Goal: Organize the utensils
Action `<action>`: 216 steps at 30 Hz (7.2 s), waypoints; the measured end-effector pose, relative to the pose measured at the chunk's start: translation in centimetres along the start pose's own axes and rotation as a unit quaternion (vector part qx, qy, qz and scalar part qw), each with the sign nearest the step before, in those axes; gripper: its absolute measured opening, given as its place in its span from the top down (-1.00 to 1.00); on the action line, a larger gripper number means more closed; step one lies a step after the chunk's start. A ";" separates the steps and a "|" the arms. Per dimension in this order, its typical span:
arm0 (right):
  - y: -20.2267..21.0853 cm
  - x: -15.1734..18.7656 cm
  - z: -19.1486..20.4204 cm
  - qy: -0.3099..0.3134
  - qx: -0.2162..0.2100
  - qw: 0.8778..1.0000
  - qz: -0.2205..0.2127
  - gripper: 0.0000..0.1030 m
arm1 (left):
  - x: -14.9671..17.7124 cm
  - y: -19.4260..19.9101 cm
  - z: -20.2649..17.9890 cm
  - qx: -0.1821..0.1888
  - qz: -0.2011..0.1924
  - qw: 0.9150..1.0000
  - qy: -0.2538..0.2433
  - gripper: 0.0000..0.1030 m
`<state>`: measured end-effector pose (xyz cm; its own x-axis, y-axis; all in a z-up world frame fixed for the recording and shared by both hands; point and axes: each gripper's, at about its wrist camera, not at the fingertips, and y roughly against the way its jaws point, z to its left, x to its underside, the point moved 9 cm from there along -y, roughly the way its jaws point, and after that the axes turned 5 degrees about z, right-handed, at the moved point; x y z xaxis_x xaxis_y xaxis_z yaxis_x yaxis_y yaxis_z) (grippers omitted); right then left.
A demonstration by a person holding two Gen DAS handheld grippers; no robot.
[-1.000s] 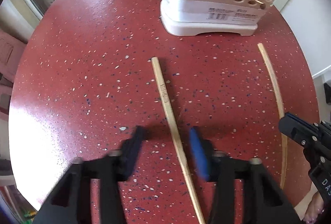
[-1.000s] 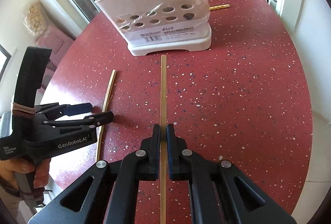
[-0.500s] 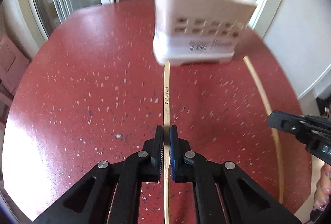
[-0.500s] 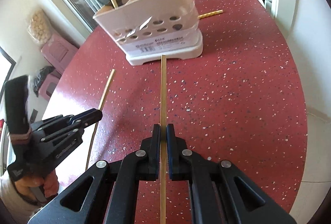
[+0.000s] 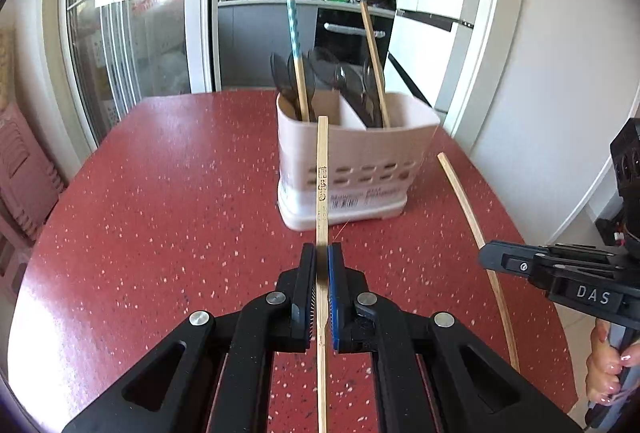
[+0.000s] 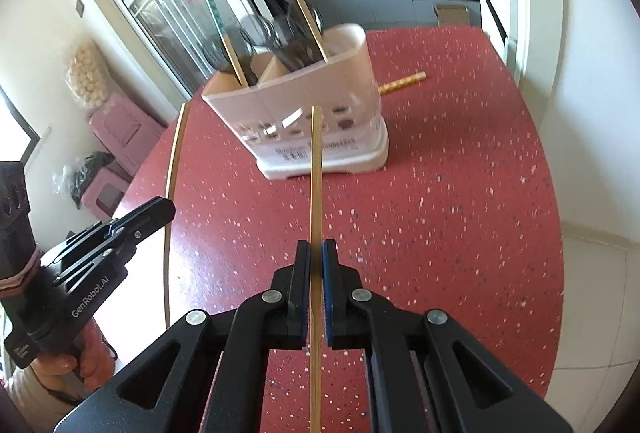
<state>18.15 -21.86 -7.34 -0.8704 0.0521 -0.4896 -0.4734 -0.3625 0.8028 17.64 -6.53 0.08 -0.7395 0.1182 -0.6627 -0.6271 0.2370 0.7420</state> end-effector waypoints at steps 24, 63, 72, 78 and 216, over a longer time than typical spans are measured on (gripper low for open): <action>5.1 -12.8 2.0 0.014 -0.031 0.991 -0.128 0.88 | -12.8 1.3 2.5 0.017 -0.124 0.992 0.029 0.32; -1.5 -19.5 2.1 0.139 0.112 0.931 -0.319 0.88 | -17.2 -6.6 3.7 -0.031 -0.220 0.973 0.063 0.32; -1.9 -17.3 2.3 0.158 0.126 0.927 -0.315 0.88 | -16.3 -6.3 3.3 -0.043 -0.218 0.974 0.051 0.31; -1.9 -16.1 2.2 0.163 0.126 0.930 -0.304 0.88 | -15.4 -5.7 2.8 -0.051 -0.220 0.974 0.024 0.31; -2.0 -12.9 -13.2 -0.156 0.088 0.984 -0.012 0.83 | -2.6 -7.7 8.1 -0.064 0.004 0.995 0.080 0.30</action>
<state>32.11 -34.13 -7.08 -0.8451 0.3524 -0.4020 -0.4857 -0.1922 0.8527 26.37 -0.86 -4.67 -0.7681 -0.0384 -0.6391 -0.6389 0.1107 0.7612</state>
